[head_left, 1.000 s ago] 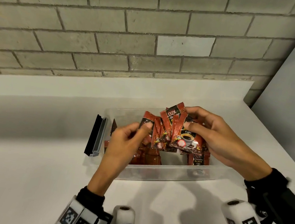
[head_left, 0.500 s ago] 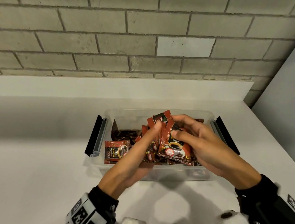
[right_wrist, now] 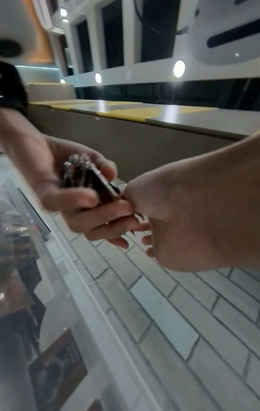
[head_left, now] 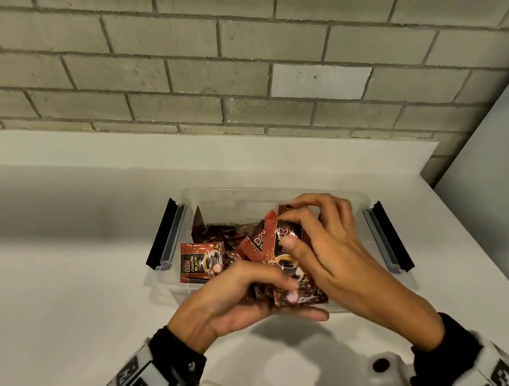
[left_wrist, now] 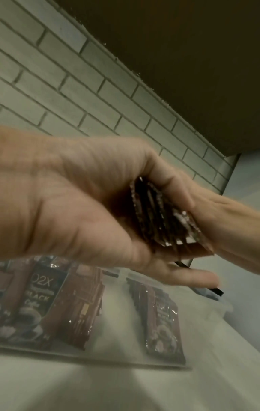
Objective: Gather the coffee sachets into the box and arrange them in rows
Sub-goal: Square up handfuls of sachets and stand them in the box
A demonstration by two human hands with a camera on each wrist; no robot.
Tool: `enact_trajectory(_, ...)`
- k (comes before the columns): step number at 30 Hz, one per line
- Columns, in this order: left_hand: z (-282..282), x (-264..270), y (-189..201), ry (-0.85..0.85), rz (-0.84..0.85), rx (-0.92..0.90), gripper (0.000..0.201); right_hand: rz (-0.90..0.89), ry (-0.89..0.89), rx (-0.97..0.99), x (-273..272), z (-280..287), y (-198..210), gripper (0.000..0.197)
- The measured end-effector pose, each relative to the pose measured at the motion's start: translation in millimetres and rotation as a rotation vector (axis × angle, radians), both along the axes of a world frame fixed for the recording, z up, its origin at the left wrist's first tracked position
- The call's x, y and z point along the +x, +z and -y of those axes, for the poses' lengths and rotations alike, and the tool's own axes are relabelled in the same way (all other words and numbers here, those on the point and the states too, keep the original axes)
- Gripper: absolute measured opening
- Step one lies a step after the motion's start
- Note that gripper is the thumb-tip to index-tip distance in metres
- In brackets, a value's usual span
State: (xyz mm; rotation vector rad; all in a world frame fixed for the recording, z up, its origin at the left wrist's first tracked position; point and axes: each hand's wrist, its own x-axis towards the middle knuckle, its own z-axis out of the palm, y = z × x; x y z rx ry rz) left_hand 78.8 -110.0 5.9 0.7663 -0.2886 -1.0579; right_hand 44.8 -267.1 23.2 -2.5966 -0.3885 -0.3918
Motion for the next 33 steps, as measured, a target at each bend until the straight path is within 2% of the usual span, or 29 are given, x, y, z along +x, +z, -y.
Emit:
enact_trajectory(3,3.2,-0.2,0.2,0.037,0.003,0.099,0.025,-0.103,0.031,0.196,-0.6,5.0,4.4,0.073)
enact_trajectory(4,4.9,0.1,0.8,0.063,0.014,0.135,0.023,-0.133,0.064,0.232,-3.8,5.5,8.5,0.077)
enact_trajectory(5,5.7,0.2,1.0,0.087,0.026,0.169,0.02,-0.146,0.113,0.186,-8.1,4.1,13.9,0.079)
enact_trajectory(8,7.9,-3.5,0.0,0.13,0.027,0.214,0.014,-0.049,0.247,-0.336,-12.1,-2.6,19.4,0.086)
enact_trajectory(10,11.3,-6.5,0.5,0.176,0.02,0.229,0.024,-0.041,0.241,-0.464,-9.4,-8.4,16.6,0.083)
enact_trajectory(13,12.1,-4.3,1.6,0.215,0.065,0.269,0.022,-0.08,0.202,-0.353,-8.6,-10.9,11.4,0.085)
enact_trajectory(16,9.5,-4.0,5.5,0.151,0.121,0.263,0.014,-0.152,0.193,-0.211,-11.6,-9.5,11.6,0.086)
enact_trajectory(21,3.2,-5.5,6.3,0.033,0.104,0.218,0.008,-0.061,0.17,-0.184,-10.6,-5.6,13.1,0.081)
enact_trajectory(23,4.9,-6.0,4.6,0.031,0.079,0.206,0.014,-0.048,0.148,-0.149,-10.1,-5.0,11.8,0.079)
enact_trajectory(26,6.2,-5.1,1.1,0.019,0.099,0.167,0.034,-0.067,0.153,-0.004,-9.8,-4.4,9.7,0.083)
enact_trajectory(28,4.0,-3.5,0.9,-0.008,0.099,0.123,0.04,-0.12,0.175,0.049,-10.7,-2.6,10.7,0.091)
enact_trajectory(30,1.1,-0.8,-0.1,-0.018,0.032,0.089,0.051,-0.206,0.181,0.096,-12.9,-1.4,12.8,0.105)
enact_trajectory(33,1.0,1.9,1.6,-0.015,0.018,0.144,0.061,-0.199,0.215,0.104,-13.5,-4.0,11.8,0.117)
